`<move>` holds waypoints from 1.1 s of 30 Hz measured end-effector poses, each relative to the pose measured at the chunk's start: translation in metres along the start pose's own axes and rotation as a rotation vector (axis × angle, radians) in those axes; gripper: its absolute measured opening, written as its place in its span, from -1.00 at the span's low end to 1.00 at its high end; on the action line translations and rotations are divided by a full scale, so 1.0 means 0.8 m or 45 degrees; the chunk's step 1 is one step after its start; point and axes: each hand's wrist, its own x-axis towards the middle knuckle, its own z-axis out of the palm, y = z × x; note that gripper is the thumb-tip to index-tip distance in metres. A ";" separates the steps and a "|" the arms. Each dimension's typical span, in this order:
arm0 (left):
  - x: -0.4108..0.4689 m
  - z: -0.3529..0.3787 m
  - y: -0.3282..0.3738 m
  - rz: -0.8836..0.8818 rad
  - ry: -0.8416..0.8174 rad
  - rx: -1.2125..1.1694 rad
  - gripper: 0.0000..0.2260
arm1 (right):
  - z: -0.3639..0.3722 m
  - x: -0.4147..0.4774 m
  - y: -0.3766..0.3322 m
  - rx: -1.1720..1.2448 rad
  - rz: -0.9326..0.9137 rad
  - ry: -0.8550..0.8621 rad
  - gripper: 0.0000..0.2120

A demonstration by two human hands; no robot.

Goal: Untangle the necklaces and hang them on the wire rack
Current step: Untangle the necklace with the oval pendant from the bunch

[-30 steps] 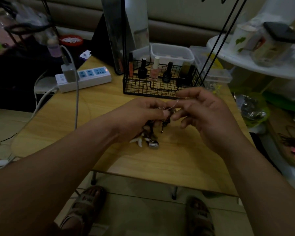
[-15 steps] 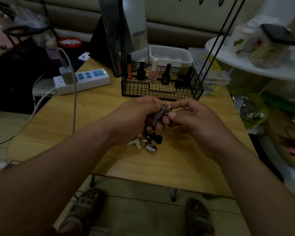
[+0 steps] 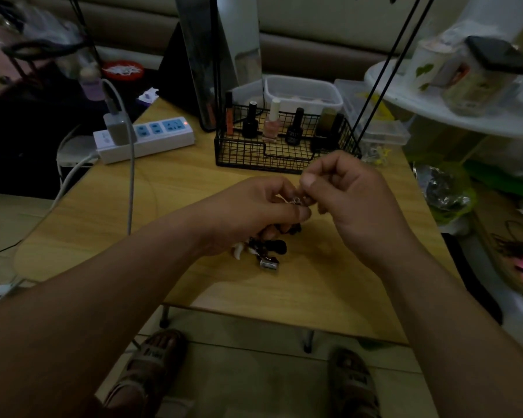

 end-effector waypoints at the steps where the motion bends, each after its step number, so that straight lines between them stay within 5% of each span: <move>1: 0.001 0.002 0.000 0.008 -0.004 0.014 -0.83 | 0.004 0.000 -0.003 0.027 -0.044 -0.029 -0.97; 7: 0.003 0.001 0.002 0.008 0.047 -0.263 -0.88 | 0.000 0.005 0.006 0.149 0.148 0.227 -0.89; 11: 0.005 -0.005 0.001 0.079 0.122 -0.330 -0.90 | -0.002 0.001 0.021 0.324 0.437 -0.050 -0.90; 15: 0.005 -0.005 0.006 0.115 0.193 -0.170 -0.86 | 0.001 -0.008 0.016 0.321 0.330 -0.247 -0.89; 23: -0.004 0.002 0.011 0.174 0.424 0.124 -0.85 | 0.003 -0.002 0.015 -0.034 0.180 0.002 -0.99; 28: 0.004 -0.006 -0.001 0.323 0.635 0.369 -0.86 | -0.002 -0.001 0.017 -0.045 0.181 -0.022 -0.87; 33: 0.006 -0.011 0.004 0.180 0.616 -0.051 -0.93 | -0.004 0.001 0.021 0.207 0.223 -0.075 -0.74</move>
